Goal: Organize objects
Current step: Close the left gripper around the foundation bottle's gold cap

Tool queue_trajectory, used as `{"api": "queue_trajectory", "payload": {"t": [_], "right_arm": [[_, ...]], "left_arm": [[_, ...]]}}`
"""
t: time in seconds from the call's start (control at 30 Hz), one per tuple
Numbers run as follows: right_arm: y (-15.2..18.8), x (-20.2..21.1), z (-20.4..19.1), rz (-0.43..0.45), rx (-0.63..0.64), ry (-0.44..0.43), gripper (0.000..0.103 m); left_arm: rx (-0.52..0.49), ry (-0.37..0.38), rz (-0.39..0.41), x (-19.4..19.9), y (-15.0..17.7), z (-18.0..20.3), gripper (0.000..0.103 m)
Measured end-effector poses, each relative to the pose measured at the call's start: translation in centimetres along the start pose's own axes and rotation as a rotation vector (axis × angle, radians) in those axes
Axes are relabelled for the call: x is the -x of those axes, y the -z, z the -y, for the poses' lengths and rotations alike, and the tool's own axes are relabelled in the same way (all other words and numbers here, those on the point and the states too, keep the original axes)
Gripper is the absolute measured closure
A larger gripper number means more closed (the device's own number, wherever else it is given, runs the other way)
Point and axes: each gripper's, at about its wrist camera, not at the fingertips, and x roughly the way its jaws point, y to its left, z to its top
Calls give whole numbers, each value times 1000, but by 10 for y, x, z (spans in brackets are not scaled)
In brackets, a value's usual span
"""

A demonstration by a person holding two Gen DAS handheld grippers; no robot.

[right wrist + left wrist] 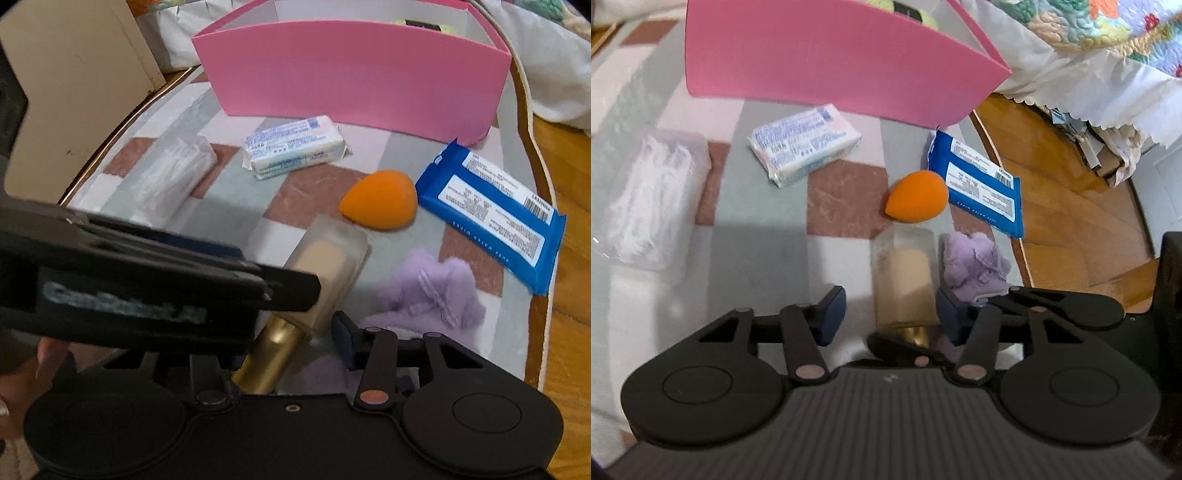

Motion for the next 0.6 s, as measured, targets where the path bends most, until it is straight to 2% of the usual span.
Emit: {"api": "queue_trajectory", "payload": {"t": [0.13,0.27,0.47,0.5,0.57,0.6], "right_arm": [[0,0,2,22,-5,9,58],[1,1,2,36,-7,5,58],[-1,1,1,40,0,15,56],[-1,0,0,39,5,17,56],[-2,-3,1,26,18,14,56],[-3,-3,0,26,27,13,56]], "left_arm": [[77,82,12,-3,1,-9,70],[100,86,15,-3,2,-10,71],[125,87,10,-4,2,-12,69],[134,87,3,-6,2,-13,66],[154,68,-9,-9,1,-16,52],[162,73,-11,-9,1,-18,53]]}}
